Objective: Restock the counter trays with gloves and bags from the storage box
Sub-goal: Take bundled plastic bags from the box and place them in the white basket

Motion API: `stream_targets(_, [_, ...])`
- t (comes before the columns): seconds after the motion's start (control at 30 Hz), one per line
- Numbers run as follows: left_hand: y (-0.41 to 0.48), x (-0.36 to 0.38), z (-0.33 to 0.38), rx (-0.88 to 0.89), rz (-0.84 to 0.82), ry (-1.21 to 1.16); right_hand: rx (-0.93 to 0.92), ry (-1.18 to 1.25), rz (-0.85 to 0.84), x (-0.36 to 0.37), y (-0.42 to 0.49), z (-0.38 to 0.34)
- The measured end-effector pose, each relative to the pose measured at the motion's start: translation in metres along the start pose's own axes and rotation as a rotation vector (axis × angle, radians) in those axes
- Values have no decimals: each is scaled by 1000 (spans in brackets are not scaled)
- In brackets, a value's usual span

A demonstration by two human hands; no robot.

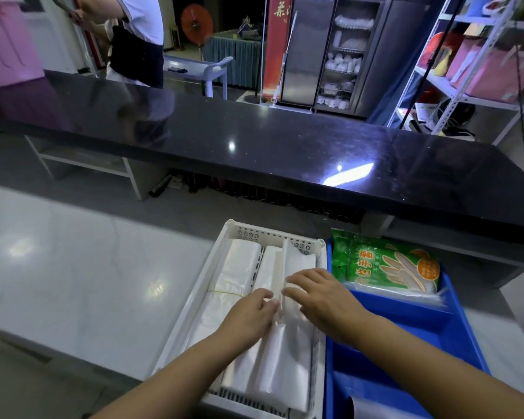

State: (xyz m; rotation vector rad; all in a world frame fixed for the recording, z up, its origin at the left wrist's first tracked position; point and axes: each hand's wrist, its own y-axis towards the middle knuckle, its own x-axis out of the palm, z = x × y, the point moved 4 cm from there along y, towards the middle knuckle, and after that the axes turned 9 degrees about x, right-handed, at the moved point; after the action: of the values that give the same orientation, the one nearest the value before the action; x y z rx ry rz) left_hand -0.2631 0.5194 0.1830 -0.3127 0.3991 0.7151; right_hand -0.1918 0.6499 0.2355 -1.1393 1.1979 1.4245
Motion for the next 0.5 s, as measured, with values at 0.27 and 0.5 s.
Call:
stream_targets(0.27, [2,25,14,-122,35,102,206,46,48,-5,-19,32])
stream_targets(0.5, [-1,28,19,-174,14,-239,243,112,92,-1,-22,34])
